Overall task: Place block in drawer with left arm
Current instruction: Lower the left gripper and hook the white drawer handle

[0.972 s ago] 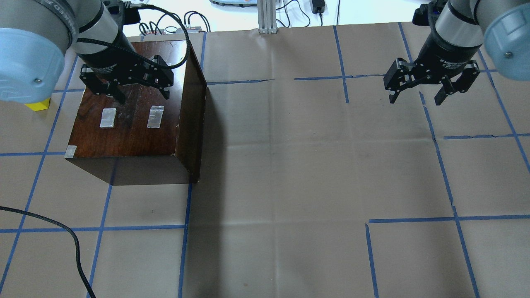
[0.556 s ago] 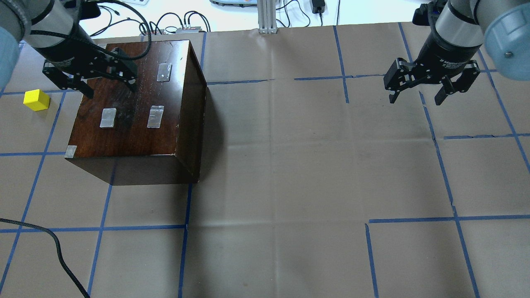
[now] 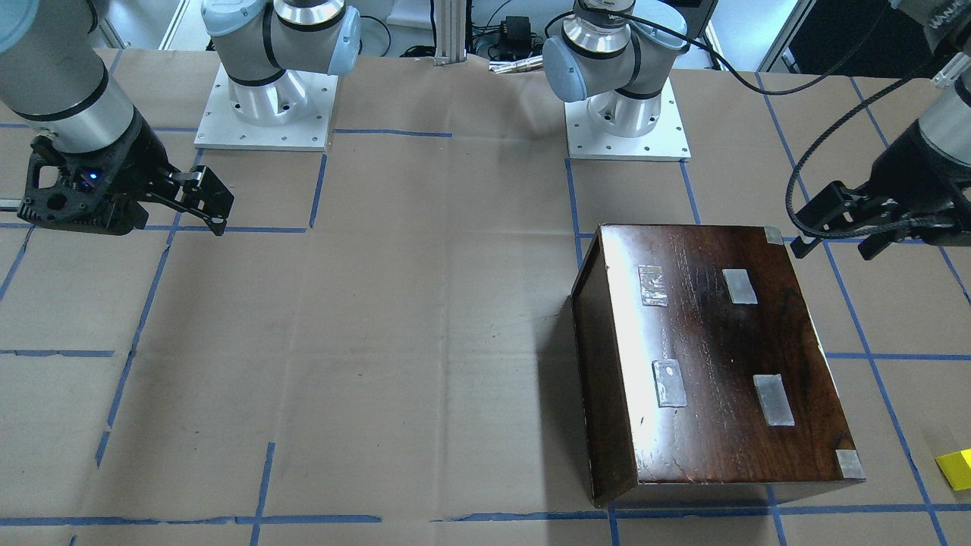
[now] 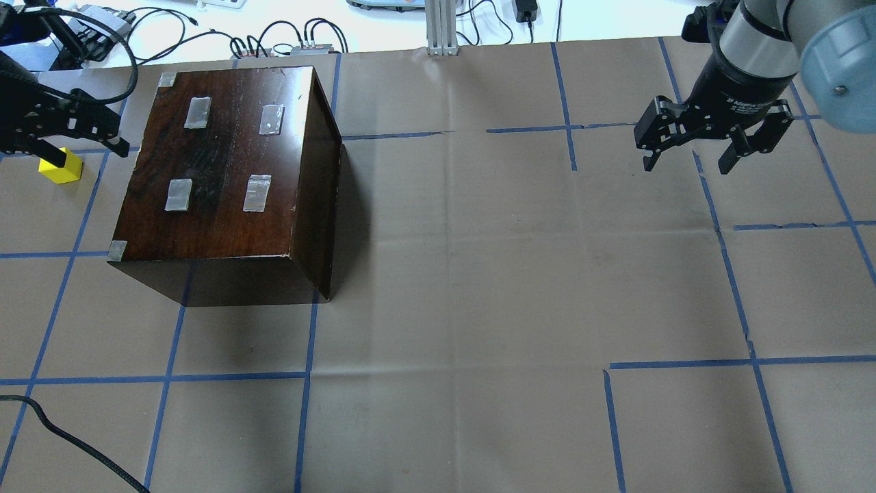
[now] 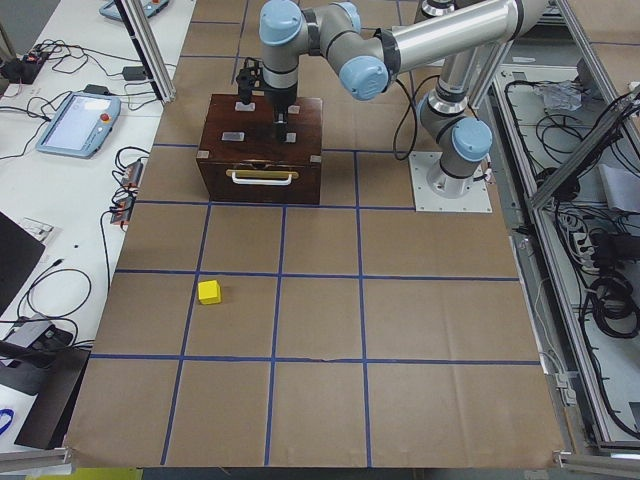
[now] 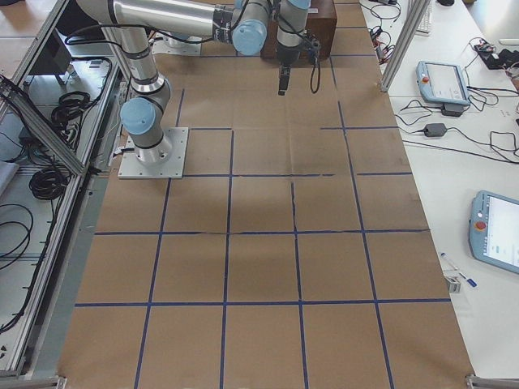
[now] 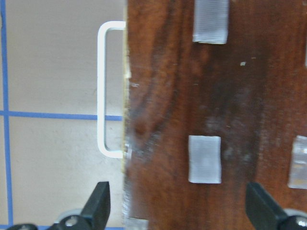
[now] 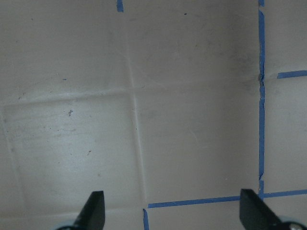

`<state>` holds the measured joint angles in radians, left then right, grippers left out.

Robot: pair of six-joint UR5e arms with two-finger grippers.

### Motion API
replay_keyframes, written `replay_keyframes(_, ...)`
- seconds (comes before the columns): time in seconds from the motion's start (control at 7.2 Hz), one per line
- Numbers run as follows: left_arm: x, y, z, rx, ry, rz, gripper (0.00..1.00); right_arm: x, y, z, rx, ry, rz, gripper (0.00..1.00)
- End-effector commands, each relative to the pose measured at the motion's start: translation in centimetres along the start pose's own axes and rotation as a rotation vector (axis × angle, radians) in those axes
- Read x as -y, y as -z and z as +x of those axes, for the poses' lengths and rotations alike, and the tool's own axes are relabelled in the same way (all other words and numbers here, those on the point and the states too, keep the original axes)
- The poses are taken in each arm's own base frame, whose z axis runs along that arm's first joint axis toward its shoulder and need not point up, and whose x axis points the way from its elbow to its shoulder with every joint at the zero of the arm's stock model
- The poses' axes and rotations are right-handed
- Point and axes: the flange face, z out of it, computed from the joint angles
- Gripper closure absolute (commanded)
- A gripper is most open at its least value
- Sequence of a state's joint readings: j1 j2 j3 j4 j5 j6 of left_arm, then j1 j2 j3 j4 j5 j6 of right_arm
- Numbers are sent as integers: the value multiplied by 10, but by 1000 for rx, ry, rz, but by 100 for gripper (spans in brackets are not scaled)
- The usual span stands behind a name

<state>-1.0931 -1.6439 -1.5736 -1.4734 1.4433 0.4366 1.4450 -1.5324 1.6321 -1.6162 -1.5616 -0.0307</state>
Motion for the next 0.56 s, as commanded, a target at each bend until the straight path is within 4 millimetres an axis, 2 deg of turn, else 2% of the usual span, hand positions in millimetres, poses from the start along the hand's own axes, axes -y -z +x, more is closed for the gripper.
replay_keyframes(0.0, 2, -5, -49, -46, -36, 18, 1, 0, 0, 0, 0, 0, 1, 0)
replay_keyframes(0.14, 12, -8, -64, -58, -41, 22, 1, 0, 0, 0, 0, 0, 1, 0)
replay_keyframes(0.42, 33, -16, -77, -83, -71, 24, 1, 0, 0, 0, 0, -2, 1, 0)
